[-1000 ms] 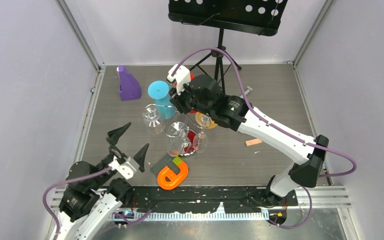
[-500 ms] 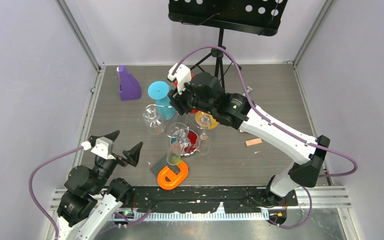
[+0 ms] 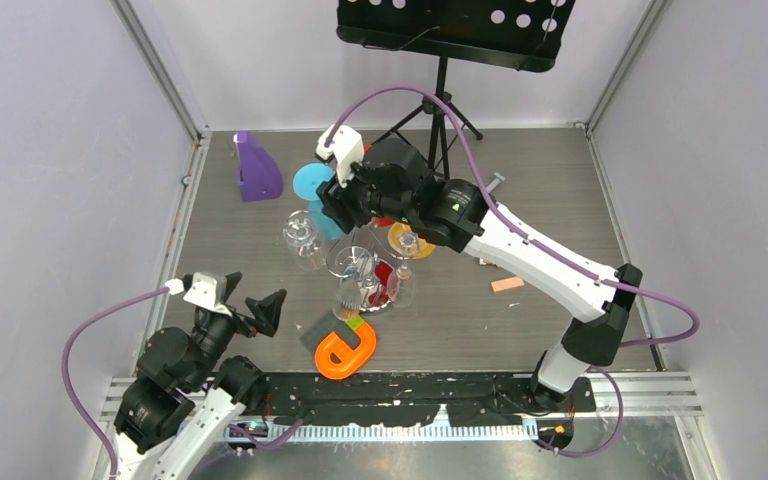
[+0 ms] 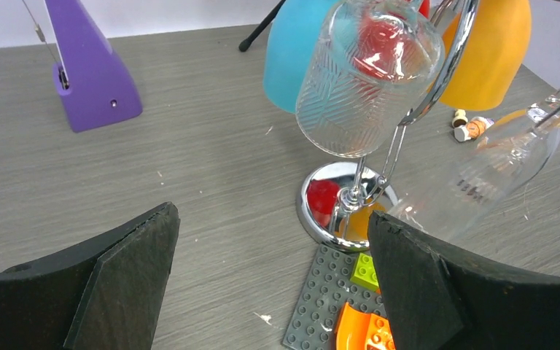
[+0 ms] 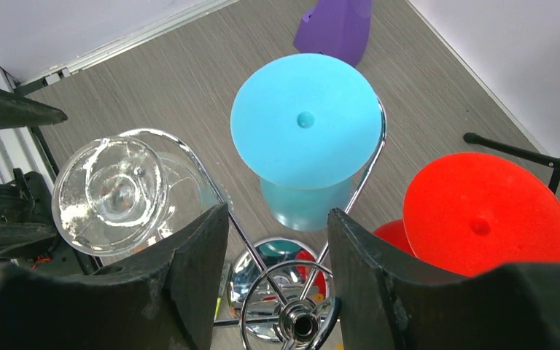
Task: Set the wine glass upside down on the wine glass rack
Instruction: Reset both arms
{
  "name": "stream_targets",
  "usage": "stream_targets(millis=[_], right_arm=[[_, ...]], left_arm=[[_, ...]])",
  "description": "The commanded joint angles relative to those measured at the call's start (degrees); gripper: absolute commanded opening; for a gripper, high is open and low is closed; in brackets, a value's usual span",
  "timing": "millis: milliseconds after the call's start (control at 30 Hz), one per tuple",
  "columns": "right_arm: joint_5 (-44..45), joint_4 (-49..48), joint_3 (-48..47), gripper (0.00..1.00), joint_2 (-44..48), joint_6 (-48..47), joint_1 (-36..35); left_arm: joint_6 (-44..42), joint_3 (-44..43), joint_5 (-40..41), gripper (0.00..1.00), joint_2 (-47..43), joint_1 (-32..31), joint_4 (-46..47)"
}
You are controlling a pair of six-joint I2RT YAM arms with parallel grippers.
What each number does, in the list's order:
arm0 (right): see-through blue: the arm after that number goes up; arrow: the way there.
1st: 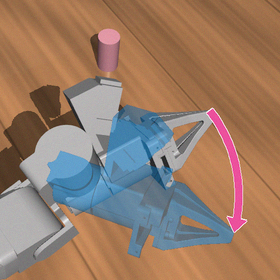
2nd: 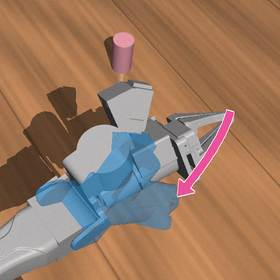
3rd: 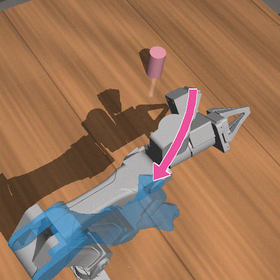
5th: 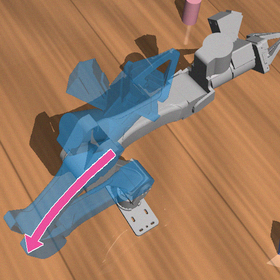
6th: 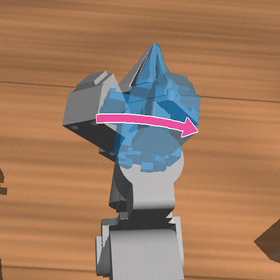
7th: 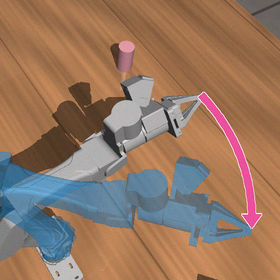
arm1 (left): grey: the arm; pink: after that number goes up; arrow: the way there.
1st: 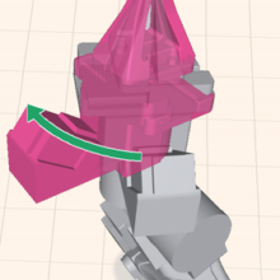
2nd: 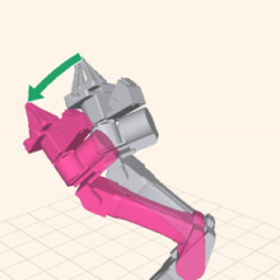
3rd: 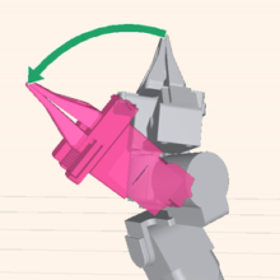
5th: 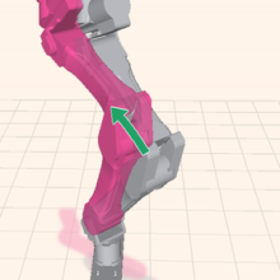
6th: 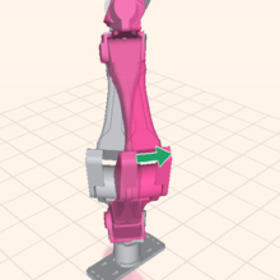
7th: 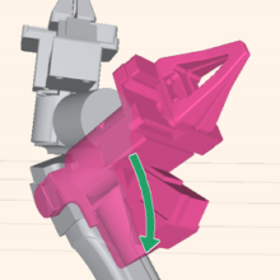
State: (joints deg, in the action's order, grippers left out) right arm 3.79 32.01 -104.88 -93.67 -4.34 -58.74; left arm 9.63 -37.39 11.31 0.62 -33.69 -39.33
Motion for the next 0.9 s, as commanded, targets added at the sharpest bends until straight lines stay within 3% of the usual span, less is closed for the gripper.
stream_targets(millis=[0,367,533,667,867], right_arm=[[0.11,-1.12,-4.77,0.59,-0.47,0.38,-1.50],[13.01,0.02,-9.00,0.68,0.19,-4.00,-1.63],[19.10,0.58,-7.89,0.75,5.68,-5.05,-1.41],[20.90,-1.18,0.05,0.82,15.61,-1.38,1.41],[23.68,-4.44,21.23,0.98,34.96,6.91,11.13]], left_arm=[[3.05,-0.52,1.67,1.00,-5.79,-0.11,-1.79],[8.66,-0.42,3.49,1.00,-6.38,-0.10,-4.02],[15.44,0.23,10.19,1.00,-7.31,-0.06,-3.97],[15.47,-0.23,12.99,1.00,-3.93,-0.10,-4.52],[14.65,-2.48,15.73,1.00,8.25,-0.11,-6.27]])
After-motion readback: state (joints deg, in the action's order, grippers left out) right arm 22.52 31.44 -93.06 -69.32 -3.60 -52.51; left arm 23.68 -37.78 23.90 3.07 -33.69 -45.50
